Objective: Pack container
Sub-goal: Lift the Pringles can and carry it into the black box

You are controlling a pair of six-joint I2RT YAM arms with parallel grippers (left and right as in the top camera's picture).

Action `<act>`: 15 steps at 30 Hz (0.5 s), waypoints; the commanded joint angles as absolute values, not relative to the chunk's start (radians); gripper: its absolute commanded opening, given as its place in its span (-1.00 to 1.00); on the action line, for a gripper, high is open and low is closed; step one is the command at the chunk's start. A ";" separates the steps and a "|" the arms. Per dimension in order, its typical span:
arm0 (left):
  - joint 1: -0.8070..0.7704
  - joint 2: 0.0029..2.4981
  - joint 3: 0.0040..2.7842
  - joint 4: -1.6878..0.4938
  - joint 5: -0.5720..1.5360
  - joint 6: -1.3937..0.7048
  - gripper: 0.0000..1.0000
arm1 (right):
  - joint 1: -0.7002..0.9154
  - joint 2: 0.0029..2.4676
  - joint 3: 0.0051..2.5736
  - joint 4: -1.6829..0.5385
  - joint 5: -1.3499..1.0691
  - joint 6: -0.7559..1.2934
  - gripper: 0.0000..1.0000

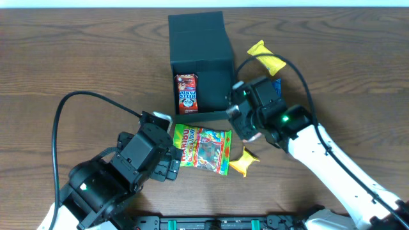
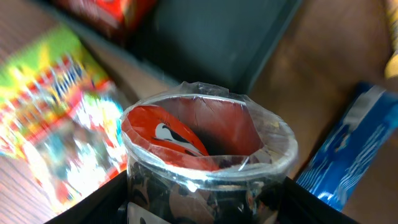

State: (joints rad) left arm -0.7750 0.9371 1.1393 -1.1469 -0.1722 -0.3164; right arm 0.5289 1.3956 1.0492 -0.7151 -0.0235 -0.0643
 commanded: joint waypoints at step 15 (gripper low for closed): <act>-0.773 0.939 1.139 -1.148 -0.190 -0.307 0.91 | 0.544 1.561 1.320 -0.674 -0.061 0.181 0.31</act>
State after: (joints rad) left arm -0.7750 0.9371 1.1393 -1.1465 -0.1722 -0.3161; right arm 0.5301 1.5169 1.2934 -0.6781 -0.0547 0.1272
